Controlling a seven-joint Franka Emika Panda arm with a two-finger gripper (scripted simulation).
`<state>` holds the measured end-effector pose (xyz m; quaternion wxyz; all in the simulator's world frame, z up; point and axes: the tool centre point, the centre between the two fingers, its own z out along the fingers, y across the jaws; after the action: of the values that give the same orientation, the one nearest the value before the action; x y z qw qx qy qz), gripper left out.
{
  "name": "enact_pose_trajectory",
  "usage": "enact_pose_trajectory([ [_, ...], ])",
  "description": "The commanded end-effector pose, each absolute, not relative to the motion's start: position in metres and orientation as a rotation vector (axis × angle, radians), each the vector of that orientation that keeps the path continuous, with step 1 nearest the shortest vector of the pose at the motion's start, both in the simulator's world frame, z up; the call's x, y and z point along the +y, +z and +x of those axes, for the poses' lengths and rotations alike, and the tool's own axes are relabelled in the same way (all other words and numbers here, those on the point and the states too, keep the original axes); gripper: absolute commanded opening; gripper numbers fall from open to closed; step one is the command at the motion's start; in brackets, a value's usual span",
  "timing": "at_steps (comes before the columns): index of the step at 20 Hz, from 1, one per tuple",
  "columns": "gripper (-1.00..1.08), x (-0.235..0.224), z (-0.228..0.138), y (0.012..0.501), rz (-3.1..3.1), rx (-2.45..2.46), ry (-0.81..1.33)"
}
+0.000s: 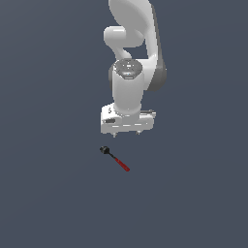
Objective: Pick up the object and move it to a goal position.
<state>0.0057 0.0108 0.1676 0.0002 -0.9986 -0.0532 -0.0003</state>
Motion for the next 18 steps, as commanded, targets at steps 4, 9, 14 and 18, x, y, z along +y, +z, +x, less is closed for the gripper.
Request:
enact_pose_trajectory([
  [4,1.0,0.004,0.011,0.156,-3.13,-0.318,0.002],
  [9,1.0,-0.004,0.017,0.141,-3.108,-0.509,0.005],
  [14,1.0,-0.013,0.023,0.124,-3.071,-0.708,0.007],
  [18,1.0,-0.02,0.027,0.111,-3.03,-0.865,0.009],
])
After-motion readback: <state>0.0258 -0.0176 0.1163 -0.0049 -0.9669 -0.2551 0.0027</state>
